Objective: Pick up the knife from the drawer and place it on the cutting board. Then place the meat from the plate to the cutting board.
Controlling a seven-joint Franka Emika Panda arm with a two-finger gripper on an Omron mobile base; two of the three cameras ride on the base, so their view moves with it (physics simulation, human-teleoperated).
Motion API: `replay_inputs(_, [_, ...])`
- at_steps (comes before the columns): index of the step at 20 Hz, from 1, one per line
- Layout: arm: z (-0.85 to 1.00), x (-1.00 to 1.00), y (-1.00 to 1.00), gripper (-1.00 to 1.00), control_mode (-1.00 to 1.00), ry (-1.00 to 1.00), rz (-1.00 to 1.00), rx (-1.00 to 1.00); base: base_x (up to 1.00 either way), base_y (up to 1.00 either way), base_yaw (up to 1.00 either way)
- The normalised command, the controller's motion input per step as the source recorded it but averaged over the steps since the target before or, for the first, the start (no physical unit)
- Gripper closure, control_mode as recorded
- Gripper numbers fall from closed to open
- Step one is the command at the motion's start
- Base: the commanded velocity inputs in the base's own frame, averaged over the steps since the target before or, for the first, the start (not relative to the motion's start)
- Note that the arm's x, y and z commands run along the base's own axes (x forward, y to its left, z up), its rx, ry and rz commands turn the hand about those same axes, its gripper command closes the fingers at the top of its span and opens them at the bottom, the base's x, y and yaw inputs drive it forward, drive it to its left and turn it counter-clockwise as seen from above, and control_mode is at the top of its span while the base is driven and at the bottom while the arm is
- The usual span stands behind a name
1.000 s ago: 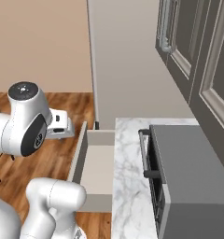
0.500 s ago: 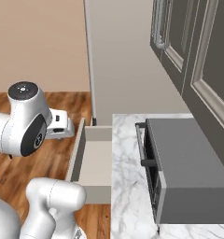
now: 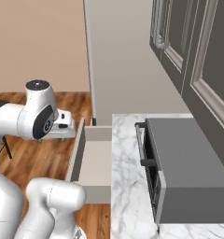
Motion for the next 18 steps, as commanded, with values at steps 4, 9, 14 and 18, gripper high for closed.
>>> replay_inputs(4, [-0.3,0.2,0.21,-1.0,-1.0,0.02,-0.01,0.01,0.0,0.0,0.0])
replay_inputs(9, [-0.59,0.33,0.04,-1.0,-1.0,0.0,0.0,0.1,0.0,0.0,0.0])
replay_inputs(14, [-0.67,0.3,0.0,-1.0,-1.0,0.0,-0.02,0.0,0.0,0.0,0.0])
replay_inputs(18, [-0.44,0.36,0.0,-1.0,-1.0,0.09,-0.07,0.0,0.0,0.0,0.0])
